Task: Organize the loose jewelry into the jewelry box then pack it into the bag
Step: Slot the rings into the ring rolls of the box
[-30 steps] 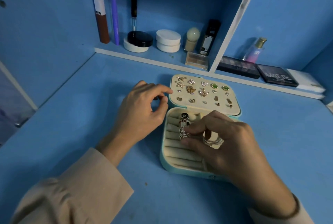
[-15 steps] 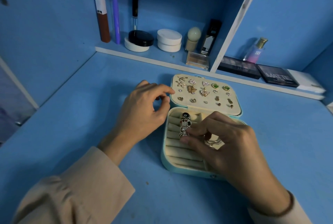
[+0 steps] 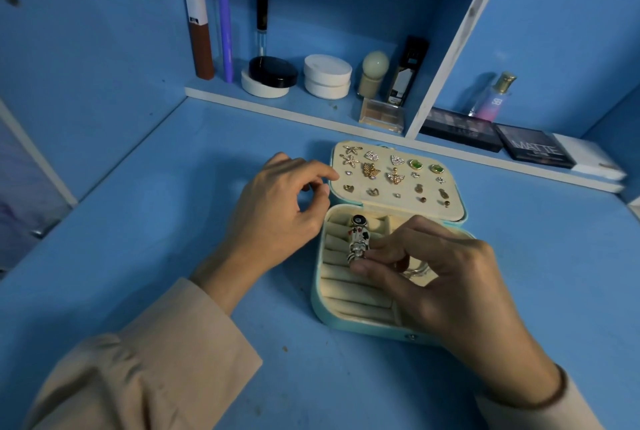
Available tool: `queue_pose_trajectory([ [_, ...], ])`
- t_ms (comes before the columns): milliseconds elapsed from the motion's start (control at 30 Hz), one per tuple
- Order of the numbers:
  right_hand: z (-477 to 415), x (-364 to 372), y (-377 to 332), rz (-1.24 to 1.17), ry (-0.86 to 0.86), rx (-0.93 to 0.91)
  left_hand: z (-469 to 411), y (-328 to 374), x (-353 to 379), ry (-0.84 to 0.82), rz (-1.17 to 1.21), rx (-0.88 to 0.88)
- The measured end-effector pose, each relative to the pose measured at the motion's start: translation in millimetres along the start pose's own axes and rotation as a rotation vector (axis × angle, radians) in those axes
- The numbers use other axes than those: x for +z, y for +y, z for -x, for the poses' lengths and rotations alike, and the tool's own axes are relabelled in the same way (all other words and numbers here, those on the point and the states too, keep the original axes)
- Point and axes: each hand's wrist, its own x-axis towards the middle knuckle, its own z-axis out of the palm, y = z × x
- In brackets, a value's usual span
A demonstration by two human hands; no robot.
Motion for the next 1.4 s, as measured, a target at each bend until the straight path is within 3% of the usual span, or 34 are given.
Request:
queue_pose_trajectory([
  [533,-2.2,2.5,3.9,0.069,-0.048,-0.120,0.4,-0.3,0.0,-0.022,0.000,-0.009],
  [1400,-1.7,-1.5,4.9,0.018,-0.105,0.072,0.4,-2.6,-0.6,-0.028,-0.021,-0.021],
])
